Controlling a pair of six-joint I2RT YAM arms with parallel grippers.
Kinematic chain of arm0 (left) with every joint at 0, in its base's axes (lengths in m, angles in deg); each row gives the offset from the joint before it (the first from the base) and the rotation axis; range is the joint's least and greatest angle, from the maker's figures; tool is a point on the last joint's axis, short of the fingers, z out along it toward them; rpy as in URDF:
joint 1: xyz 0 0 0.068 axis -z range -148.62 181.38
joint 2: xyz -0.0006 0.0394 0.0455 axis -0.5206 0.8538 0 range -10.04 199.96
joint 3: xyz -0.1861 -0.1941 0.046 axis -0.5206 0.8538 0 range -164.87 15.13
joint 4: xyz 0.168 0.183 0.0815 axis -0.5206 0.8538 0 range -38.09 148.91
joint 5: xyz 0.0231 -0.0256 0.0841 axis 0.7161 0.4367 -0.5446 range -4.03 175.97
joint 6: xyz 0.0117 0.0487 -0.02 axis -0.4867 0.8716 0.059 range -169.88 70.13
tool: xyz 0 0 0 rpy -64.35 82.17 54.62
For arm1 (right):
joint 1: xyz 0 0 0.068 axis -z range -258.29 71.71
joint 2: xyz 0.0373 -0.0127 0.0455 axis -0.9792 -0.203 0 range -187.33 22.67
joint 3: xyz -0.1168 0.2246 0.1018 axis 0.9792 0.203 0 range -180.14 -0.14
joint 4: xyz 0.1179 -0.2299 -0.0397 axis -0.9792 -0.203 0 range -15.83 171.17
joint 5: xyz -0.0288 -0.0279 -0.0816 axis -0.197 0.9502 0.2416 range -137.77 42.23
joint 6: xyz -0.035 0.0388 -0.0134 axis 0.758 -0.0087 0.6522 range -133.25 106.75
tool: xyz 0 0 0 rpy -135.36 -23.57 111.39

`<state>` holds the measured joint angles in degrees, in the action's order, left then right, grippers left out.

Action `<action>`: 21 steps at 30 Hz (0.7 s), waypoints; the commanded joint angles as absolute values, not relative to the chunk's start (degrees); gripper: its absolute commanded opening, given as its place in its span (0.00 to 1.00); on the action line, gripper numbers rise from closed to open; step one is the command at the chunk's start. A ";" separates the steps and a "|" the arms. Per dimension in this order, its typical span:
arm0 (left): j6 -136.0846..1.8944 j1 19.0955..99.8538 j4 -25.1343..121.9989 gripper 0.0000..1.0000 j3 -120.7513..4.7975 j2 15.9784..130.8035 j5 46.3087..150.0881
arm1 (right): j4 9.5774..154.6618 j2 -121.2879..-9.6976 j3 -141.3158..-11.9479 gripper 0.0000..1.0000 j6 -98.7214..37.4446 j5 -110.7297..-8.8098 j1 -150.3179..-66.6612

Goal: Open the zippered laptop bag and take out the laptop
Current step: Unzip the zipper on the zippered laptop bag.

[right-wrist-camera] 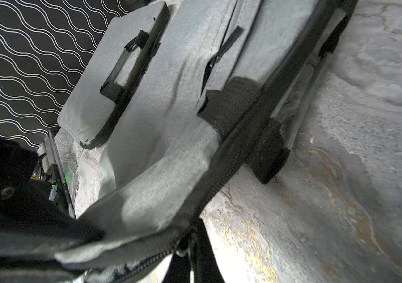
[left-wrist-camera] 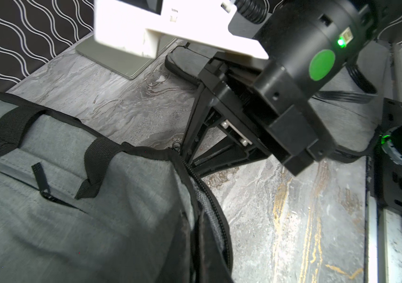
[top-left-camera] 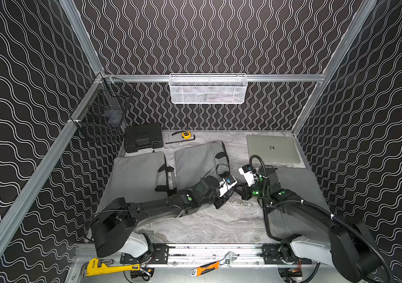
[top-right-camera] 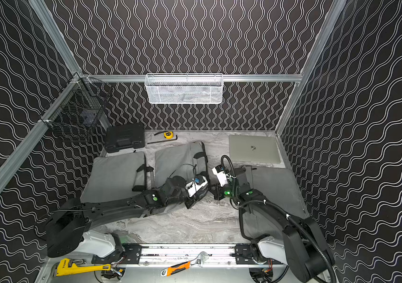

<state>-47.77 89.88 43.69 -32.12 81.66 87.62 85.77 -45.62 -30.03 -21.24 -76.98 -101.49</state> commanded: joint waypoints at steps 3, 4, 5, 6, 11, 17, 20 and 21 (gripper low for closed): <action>-45.66 90.44 50.12 0.04 -32.33 84.00 93.07 | 96.14 -39.48 -25.36 0.00 -24.34 -66.41 -101.64; -45.70 90.38 50.21 0.09 -32.90 84.68 92.81 | 96.47 -38.61 -24.68 0.00 -25.31 -65.59 -102.53; -45.94 90.44 50.73 0.15 -33.76 85.52 92.61 | 96.67 -37.86 -24.04 0.00 -26.64 -64.53 -103.77; -46.38 90.44 51.58 0.24 -34.92 86.44 91.13 | 96.93 -37.37 -23.50 0.00 -27.94 -63.54 -105.72; -47.24 90.44 55.77 0.59 -39.26 90.33 85.34 | 100.96 -38.54 -20.98 0.00 -33.66 -60.03 -112.52; -48.01 90.44 56.53 0.43 -39.00 90.84 85.32 | 103.14 -41.14 -20.56 0.00 -36.68 -58.80 -114.28; -48.36 90.44 55.44 0.09 -37.56 89.32 86.89 | 99.97 -40.98 -21.92 0.00 -35.84 -56.04 -114.36; -48.28 90.44 55.13 0.01 -37.09 88.68 87.16 | 97.75 -40.64 -22.68 0.00 -35.59 -53.83 -114.31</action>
